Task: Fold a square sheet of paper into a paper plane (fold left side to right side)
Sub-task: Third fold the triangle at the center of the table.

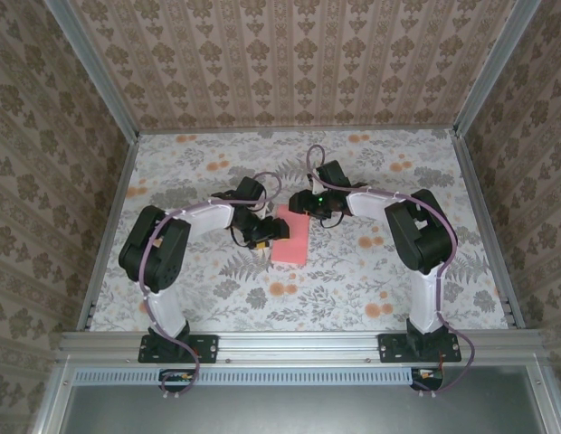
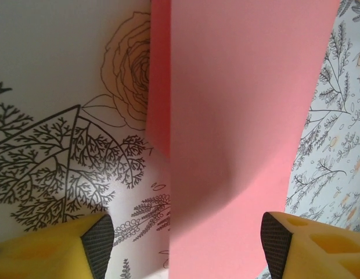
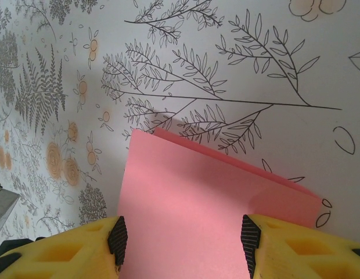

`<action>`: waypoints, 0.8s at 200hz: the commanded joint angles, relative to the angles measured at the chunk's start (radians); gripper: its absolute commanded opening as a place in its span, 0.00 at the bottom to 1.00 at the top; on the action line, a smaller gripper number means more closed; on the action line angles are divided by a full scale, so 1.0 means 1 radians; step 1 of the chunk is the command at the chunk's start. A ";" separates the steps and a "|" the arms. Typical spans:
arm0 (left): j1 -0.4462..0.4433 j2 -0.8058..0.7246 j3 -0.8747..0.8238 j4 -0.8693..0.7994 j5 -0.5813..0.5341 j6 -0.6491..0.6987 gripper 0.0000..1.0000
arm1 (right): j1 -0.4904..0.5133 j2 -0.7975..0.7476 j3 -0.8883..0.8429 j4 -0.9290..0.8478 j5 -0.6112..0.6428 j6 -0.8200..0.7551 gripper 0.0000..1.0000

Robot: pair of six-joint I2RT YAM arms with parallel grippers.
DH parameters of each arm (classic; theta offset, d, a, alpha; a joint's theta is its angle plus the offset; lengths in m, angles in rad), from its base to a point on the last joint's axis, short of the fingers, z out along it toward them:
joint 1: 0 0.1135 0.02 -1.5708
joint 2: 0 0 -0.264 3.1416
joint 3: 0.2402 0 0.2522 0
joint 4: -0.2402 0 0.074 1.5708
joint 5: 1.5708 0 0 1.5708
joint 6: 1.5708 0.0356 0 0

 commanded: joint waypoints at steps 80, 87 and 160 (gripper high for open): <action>-0.016 -0.006 -0.001 0.027 0.032 -0.051 0.31 | 0.001 -0.038 -0.010 -0.010 0.015 -0.061 0.59; -0.018 -0.011 -0.005 0.026 0.031 -0.055 0.27 | 0.000 -0.052 -0.016 -0.010 0.022 -0.072 0.60; -0.039 -0.026 -0.035 0.062 0.036 -0.174 0.08 | 0.011 -0.352 -0.282 0.010 0.133 -0.234 0.69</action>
